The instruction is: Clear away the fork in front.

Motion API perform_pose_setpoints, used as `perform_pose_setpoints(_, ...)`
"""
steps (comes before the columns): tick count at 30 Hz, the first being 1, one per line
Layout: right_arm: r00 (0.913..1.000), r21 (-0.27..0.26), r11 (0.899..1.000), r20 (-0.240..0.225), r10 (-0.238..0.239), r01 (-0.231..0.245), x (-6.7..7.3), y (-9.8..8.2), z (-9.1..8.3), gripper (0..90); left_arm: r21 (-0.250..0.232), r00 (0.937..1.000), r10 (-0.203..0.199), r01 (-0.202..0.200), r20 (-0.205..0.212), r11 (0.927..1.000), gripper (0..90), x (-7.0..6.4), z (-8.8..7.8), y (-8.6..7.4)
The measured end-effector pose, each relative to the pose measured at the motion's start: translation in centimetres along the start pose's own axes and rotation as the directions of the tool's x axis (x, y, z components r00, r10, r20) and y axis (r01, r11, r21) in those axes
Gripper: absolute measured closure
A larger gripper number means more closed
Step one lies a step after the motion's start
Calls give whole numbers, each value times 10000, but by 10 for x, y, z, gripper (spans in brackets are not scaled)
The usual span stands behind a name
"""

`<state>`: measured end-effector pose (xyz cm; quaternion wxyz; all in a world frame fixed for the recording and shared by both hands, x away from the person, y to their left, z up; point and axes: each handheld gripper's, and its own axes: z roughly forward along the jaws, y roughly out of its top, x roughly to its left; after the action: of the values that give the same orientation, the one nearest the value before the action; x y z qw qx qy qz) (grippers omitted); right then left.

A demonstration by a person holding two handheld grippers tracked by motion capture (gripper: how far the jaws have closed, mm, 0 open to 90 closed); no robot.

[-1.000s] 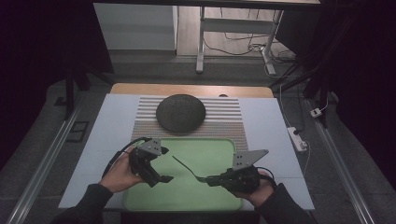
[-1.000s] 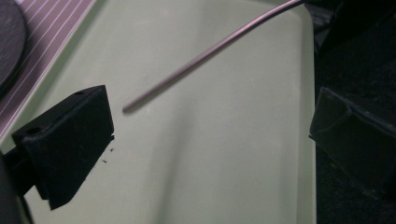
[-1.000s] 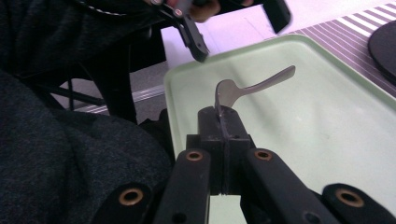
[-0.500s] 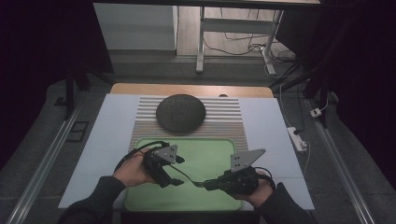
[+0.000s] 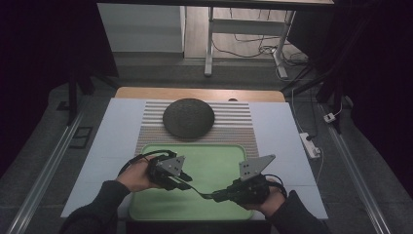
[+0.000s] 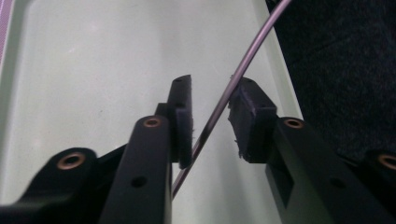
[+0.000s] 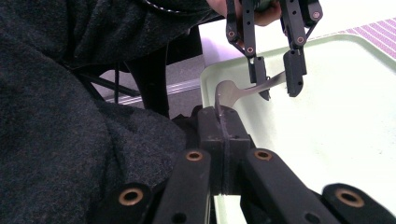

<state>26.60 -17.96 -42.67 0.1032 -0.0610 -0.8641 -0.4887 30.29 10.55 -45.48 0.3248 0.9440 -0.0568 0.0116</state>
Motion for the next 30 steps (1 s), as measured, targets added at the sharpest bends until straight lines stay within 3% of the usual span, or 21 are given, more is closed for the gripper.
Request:
perform_pose_setpoints(6, 9998, 54, 10000, -177, 52, -51, -1, 0, 0, 900, 79, 9983, 546, -548, 181, 9985, 762, -2, 2, 1)
perform_pose_setpoints(12, 9991, 166, 9998, -410, 125, -118, -2, -1, 2, 900, 224, 9916, 1260, -1266, 282, 9917, 804, -6, 5, 2)
perform_pose_setpoints(14, 9988, 212, 9997, -474, 136, -126, -3, -2, 2, 899, 217, 9863, 1612, -1621, 349, 9865, 819, -8, 5, 1)
perform_pose_setpoints(16, 9982, 204, 9997, -575, 177, -165, -4, -2, 2, 896, 270, 9756, 2159, -2170, 399, 9758, 838, -11, 6, 1)
perform_pose_setpoints(21, 9982, 248, 9997, -600, 92, -78, -5, -3, 3, 882, 512, 9665, 2486, -2519, 631, 9664, 861, -14, 8, 2)
perform_pose_setpoints(23, 9985, 311, 9995, -554, 7, 10, -4, -3, 4, 878, 518, 9660, 2488, -2527, 709, 9662, 863, -14, 8, 2)
perform_pose_setpoints(25, 9989, 342, 9994, -463, -80, 96, -4, -2, 4, 864, 553, 9693, 2340, -2383, 754, 9696, 865, -14, 8, 2)
perform_pose_setpoints(30, 9997, -71, 9999, 211, -115, 117, -6, -2, -2, 775, 541, 9854, 1572, -1608, 651, 9855, 865, -14, 3, 2)
